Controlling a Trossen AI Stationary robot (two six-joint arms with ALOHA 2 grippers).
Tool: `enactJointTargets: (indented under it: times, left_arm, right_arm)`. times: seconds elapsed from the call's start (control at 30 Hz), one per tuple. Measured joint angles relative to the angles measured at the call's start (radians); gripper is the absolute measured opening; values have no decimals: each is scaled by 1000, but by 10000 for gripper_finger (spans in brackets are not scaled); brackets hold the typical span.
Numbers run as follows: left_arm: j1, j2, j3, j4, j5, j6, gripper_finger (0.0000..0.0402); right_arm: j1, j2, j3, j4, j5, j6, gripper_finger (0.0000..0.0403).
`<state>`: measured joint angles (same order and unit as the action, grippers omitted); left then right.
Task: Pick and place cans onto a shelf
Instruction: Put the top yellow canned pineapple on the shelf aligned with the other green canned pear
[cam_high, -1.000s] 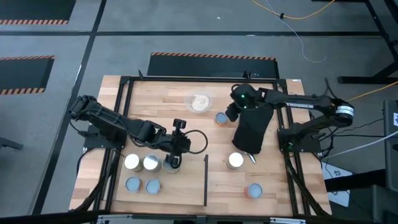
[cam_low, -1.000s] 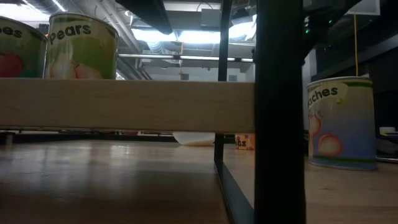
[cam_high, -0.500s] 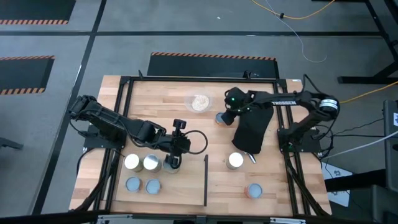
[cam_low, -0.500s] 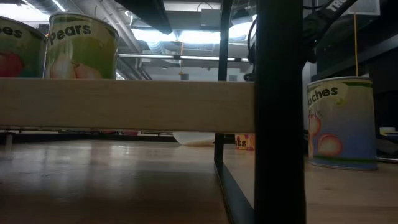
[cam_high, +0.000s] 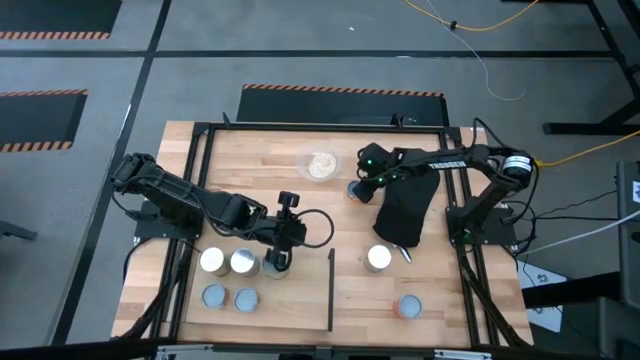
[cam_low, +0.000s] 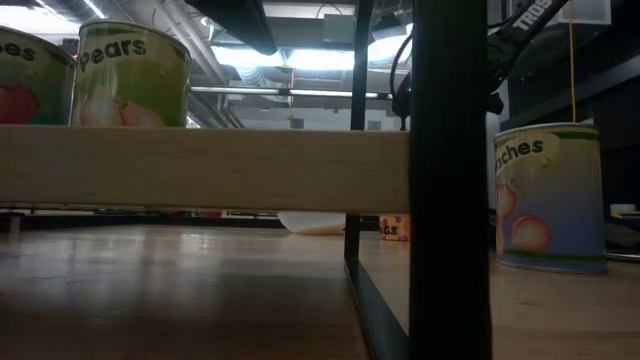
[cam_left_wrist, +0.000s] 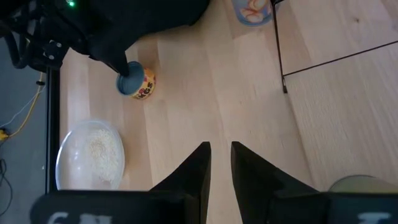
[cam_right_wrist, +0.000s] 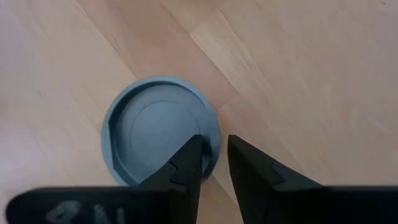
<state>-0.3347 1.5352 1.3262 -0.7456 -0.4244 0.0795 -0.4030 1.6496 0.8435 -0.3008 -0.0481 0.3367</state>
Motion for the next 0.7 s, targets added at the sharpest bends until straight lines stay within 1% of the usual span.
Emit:
enactJointTargets:
  times: [0.1,0.17,0.33,0.37,0.5,0.7]
  left_arm:
    - [0,0,0,0,0,0,55]
    - [0,0,0,0,0,0,55]
    - [0,0,0,0,0,0,55]
    - [0,0,0,0,0,0,55]
    - [0,0,0,0,0,0,55]
    - [1,0,0,0,37,1,55]
  right_arm:
    - [0,6,1,0,-2,-1,81]
    - [0,6,1,1,-4,-3,71]
    - [-1,7,2,4,-42,-27,18]
    - [-1,7,2,4,-44,-38,13]
    - [-1,7,3,2,-59,-50,18]
    - [2,10,61,-17,-184,-57,11]
